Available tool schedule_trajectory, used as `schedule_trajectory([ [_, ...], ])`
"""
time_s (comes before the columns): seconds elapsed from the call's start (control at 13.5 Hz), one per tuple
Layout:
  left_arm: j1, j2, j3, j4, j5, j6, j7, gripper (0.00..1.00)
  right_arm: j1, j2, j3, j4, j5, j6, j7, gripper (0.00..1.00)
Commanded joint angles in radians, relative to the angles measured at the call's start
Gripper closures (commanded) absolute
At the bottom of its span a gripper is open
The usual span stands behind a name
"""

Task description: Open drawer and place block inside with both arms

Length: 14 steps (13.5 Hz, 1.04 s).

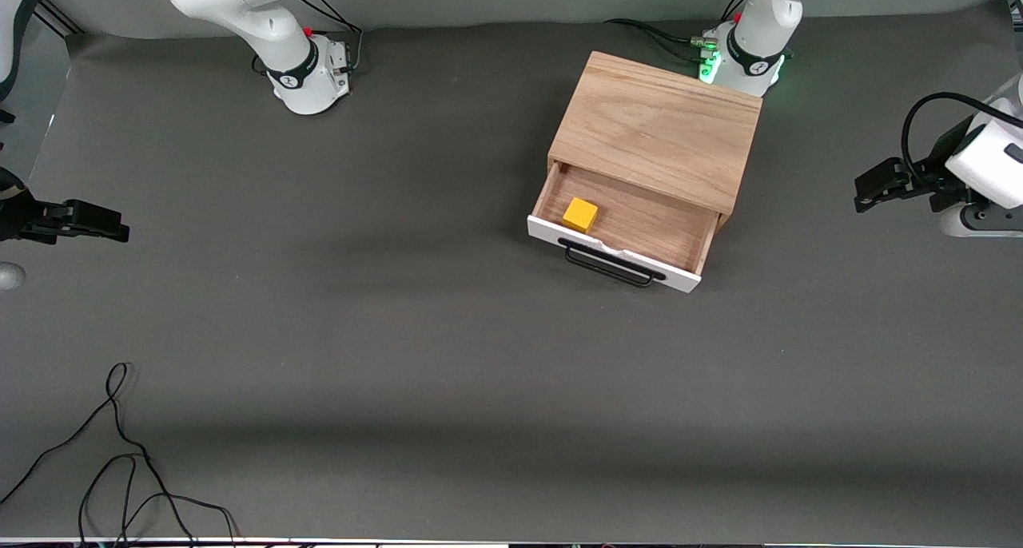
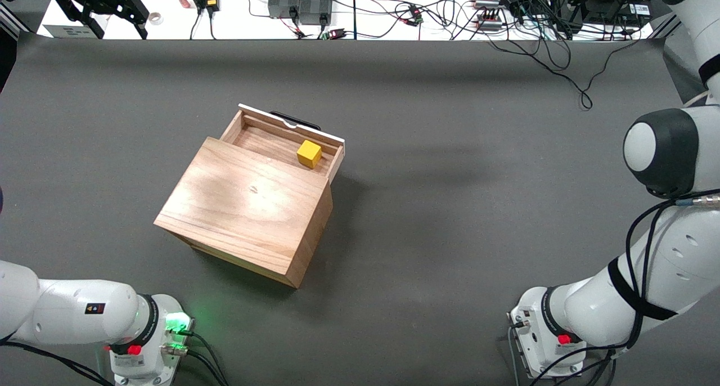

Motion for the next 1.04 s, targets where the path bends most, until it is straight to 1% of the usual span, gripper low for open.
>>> schedule_trajectory([
  [0.0, -0.015, 0.004, 0.008, 0.020, 0.004, -0.007, 0.005, 0.00, 0.003, -0.004, -0.005, -0.003, 0.014, 0.008, -0.001, 0.01],
  [0.3, -0.004, 0.006, 0.012, 0.024, -0.005, -0.016, 0.100, 0.00, 0.004, -0.004, -0.005, -0.001, 0.014, 0.008, -0.004, 0.01],
  [0.37, -0.003, 0.005, 0.013, 0.024, -0.011, -0.018, 0.097, 0.00, -0.006, -0.004, -0.005, -0.003, 0.014, 0.009, -0.002, 0.01],
  [0.44, -0.004, 0.004, 0.013, 0.026, -0.013, -0.016, 0.094, 0.00, -0.037, -0.006, 0.014, -0.003, 0.015, 0.009, -0.001, 0.01],
  [0.52, -0.007, 0.004, 0.010, 0.027, -0.013, -0.018, 0.091, 0.00, -0.130, -0.015, 0.119, -0.004, 0.014, 0.009, -0.001, 0.01],
  [0.59, -0.012, 0.001, 0.008, 0.027, -0.010, -0.019, 0.080, 0.00, -0.296, -0.020, 0.297, -0.004, 0.001, 0.008, -0.001, 0.01],
  [0.67, -0.012, 0.003, 0.007, 0.035, -0.008, -0.018, 0.082, 0.00, -0.416, -0.030, 0.439, -0.017, -0.005, 0.008, 0.001, 0.01],
  [0.74, -0.010, 0.004, 0.008, 0.040, -0.008, -0.019, 0.085, 0.00, -0.437, -0.040, 0.457, -0.035, -0.017, 0.008, 0.017, 0.01],
  [0.96, -0.010, 0.004, 0.008, 0.040, -0.004, -0.019, 0.085, 0.00, -0.436, -0.047, 0.457, -0.041, -0.017, 0.008, 0.022, 0.01],
])
